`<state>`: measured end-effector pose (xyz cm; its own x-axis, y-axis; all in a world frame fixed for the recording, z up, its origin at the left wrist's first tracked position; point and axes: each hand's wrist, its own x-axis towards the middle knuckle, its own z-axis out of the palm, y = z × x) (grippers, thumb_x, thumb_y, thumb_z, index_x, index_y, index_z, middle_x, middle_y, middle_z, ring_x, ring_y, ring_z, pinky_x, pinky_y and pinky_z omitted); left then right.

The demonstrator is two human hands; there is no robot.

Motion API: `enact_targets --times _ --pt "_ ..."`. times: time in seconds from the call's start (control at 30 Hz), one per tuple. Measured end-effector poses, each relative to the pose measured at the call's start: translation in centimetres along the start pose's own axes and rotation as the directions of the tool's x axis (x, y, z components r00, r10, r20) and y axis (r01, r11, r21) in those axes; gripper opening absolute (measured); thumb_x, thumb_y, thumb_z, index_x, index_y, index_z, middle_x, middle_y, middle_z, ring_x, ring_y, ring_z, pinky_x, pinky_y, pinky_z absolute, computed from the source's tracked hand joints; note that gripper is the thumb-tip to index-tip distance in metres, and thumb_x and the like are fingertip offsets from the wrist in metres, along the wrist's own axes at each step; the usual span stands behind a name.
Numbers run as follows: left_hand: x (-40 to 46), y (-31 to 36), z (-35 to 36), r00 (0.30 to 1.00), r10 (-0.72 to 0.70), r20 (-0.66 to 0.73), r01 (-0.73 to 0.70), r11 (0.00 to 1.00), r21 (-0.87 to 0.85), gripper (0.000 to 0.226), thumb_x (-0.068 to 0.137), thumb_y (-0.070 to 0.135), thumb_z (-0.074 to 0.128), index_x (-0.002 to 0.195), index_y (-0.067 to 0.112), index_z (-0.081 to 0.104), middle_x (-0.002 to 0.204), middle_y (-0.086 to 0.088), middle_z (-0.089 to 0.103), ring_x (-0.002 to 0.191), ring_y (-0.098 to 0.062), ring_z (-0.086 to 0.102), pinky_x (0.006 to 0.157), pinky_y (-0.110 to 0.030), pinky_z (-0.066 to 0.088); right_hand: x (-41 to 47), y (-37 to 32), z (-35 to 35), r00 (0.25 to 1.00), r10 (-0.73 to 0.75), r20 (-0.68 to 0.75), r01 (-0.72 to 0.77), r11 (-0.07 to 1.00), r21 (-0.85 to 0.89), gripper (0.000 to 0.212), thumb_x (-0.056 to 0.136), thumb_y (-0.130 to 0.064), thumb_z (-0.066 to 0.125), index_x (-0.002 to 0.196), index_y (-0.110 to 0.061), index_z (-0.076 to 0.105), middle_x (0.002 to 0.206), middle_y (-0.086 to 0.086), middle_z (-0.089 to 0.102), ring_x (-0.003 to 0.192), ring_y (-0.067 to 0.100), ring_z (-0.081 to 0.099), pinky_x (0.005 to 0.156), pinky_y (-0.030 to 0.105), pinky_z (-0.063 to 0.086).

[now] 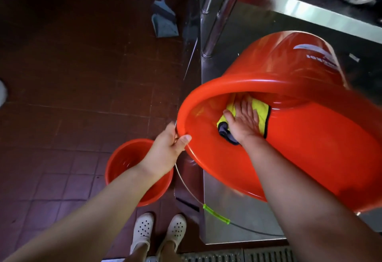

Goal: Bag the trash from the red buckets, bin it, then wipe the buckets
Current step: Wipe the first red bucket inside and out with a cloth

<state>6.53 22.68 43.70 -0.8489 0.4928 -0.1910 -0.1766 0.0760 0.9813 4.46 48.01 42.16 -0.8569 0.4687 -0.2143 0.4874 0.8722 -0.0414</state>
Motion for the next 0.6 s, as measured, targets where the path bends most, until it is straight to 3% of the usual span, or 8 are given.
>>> enact_targets --times 0.13,0.23,0.3,0.4,0.47,0.6 --pt "-0.2 0.1 0.5 0.996 0.04 -0.085 -0.035 0.997 0.065 0.022 0.084 0.045 0.054 0.101 0.032 0.05 0.094 0.001 0.064 0.092 -0.016 0.064 0.086 -0.048 0.052 -6.7 -3.1 1.5 0.989 -0.126 -0.076 0.131 0.99 0.056 0.071 0.094 -0.051 0.034 0.151 -0.02 0.003 0.159 0.006 0.0 0.147 0.019 -0.004 0.117 0.037 0.001" --pt "-0.2 0.4 1.0 0.98 0.112 -0.163 -0.084 0.982 0.169 0.02 0.084 0.043 0.053 0.095 0.028 0.048 0.08 0.011 0.06 0.074 -0.004 0.058 0.074 -0.035 0.051 -12.5 -4.6 2.4 0.964 -0.24 -0.115 0.25 0.965 0.081 0.076 0.085 -0.056 0.023 0.146 -0.022 -0.006 0.158 0.005 0.0 0.147 0.021 -0.003 0.119 0.036 0.002" --pt "-0.3 1.0 1.1 0.98 0.119 -0.157 -0.095 0.984 0.152 0.017 0.084 0.043 0.053 0.092 0.028 0.047 0.078 0.01 0.059 0.072 -0.003 0.056 0.071 -0.032 0.048 -14.1 -4.6 2.6 0.954 -0.278 -0.114 0.289 0.953 0.093 0.077 0.083 -0.055 0.023 0.146 -0.022 -0.006 0.158 0.005 -0.001 0.146 0.021 -0.003 0.119 0.035 0.002" --pt "0.0 2.2 0.6 0.981 0.137 -0.141 -0.117 0.983 0.14 0.024 0.088 0.037 0.056 0.097 0.016 0.05 0.083 -0.009 0.063 0.074 -0.013 0.057 0.072 -0.04 0.049 -12.6 -4.0 2.1 0.95 -0.293 -0.111 0.302 0.95 0.08 0.076 0.081 -0.054 0.021 0.144 -0.024 -0.009 0.156 0.001 -0.005 0.146 0.018 -0.003 0.119 0.032 0.002" --pt "0.6 3.3 -0.1 0.974 0.177 -0.141 -0.154 0.975 0.158 0.014 0.09 0.026 0.059 0.095 0.016 0.051 0.081 -0.015 0.062 0.069 -0.014 0.055 0.067 -0.04 0.049 -10.1 -3.4 1.7 0.959 -0.27 -0.088 0.274 0.961 0.042 0.076 0.083 -0.054 0.023 0.145 -0.024 -0.008 0.158 0.001 -0.005 0.147 0.016 -0.003 0.119 0.031 0.002" --pt "2.1 5.6 -1.7 0.967 0.233 -0.102 -0.216 0.964 0.152 0.011 0.087 0.016 0.065 0.092 0.02 0.057 0.074 0.0 0.06 0.065 -0.012 0.055 0.062 -0.027 0.048 -4.2 -1.3 1.1 0.979 -0.194 -0.057 0.193 0.981 -0.014 0.072 0.094 -0.042 0.043 0.151 -0.022 0.005 0.159 0.003 0.0 0.147 0.016 -0.001 0.116 0.03 0.0"
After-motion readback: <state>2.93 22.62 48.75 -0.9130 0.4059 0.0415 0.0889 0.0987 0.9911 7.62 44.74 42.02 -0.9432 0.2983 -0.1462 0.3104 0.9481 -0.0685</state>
